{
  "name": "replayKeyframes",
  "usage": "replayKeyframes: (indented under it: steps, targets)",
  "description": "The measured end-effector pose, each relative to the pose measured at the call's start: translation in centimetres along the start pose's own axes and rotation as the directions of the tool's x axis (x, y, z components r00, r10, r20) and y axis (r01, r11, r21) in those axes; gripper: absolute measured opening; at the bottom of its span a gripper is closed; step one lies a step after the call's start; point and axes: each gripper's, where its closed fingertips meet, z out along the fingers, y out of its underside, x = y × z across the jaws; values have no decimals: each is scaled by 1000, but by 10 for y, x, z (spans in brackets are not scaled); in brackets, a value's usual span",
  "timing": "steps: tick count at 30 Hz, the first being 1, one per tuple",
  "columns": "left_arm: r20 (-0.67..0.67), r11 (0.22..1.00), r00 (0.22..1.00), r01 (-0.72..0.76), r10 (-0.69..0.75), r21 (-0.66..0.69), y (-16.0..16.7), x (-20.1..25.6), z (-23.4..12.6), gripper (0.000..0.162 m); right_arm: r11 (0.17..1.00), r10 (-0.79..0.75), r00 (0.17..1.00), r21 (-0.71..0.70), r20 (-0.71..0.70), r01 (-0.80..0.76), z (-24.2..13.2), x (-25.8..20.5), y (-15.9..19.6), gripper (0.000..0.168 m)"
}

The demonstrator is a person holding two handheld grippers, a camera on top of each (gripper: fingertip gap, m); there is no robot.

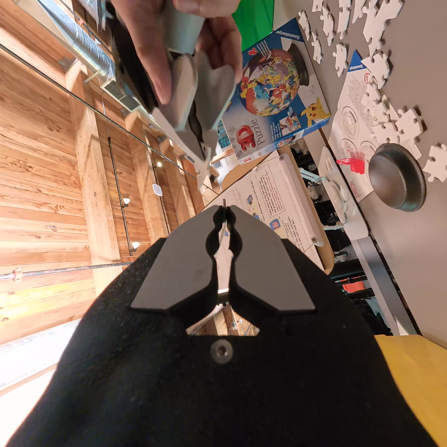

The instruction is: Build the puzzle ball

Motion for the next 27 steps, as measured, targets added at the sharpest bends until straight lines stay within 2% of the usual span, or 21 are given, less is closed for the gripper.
replayKeyframes:
  steps: [3, 6, 10, 14, 19, 27]
  targets:
    - [-10, 1000, 1000, 19, -19, -15, 1, 4, 1, 2, 999, 15, 996, 30, -90, -13, -33, 15, -7, 3]
    - [-19, 998, 999, 46, -47, -37, 2, 10, 1, 2, 996, 22, 969, 94, -247, 1, -88, 39, -18, 3]
    - [-31, 996, 996, 76, -78, -51, 1, 19, 1, 2, 977, 137, 892, 205, -430, -51, -165, 69, -20, 3]
    - [-33, 993, 994, 107, -109, -60, 1, 26, 6, 2, 975, 179, 803, 211, -568, -68, -214, 86, -2, 2]
    - [-30, 987, 988, 147, -150, -68, 1, 29, 10, 2, 970, 230, 770, 206, -595, -131, -228, 93, 23, 3]
    - [-50, 983, 984, 165, -169, -83, -3, 36, 6, 2, 978, 207, 789, 89, -578, -191, -197, 96, 50, 3]
